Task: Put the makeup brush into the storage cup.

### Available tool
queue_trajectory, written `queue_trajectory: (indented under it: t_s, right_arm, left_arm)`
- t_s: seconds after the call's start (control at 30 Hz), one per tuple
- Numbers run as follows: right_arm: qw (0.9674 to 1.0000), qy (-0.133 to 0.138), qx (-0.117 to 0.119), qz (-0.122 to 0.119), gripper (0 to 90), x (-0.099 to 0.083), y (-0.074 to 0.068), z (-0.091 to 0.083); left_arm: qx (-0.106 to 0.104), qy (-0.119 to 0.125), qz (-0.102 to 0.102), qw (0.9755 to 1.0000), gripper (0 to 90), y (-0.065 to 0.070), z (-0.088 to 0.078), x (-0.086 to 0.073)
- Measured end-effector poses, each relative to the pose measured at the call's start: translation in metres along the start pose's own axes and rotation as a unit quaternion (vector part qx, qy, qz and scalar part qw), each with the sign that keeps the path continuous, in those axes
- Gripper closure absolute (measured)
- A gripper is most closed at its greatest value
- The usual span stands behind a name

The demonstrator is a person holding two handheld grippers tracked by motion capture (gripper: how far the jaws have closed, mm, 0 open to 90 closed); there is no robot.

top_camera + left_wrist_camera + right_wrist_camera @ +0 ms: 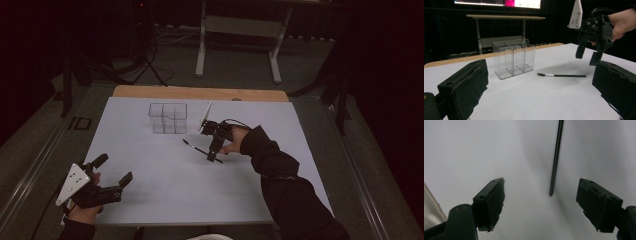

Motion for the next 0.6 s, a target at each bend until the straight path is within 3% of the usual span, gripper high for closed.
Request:
queue_trajectory:
  t_s: [0.6]
  right_arm:
    - [0.9997,0.019,-0.013,-0.013,46.2,0.030,0.005,0.018]
  left_arm:
    - [-0.003,-0.002,0.001,1.0000,0.9,0.001,0.000,-0.001]
Point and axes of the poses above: each handheld gripper's, and its own axes: z roughly forward along the jaws, x roughly out of its top, y roughly to its right, the point moved 8 cm from there along z, roughly forward along the jaws, and after that the axes turned 3 degrees about -x, right-handed, at the moved point
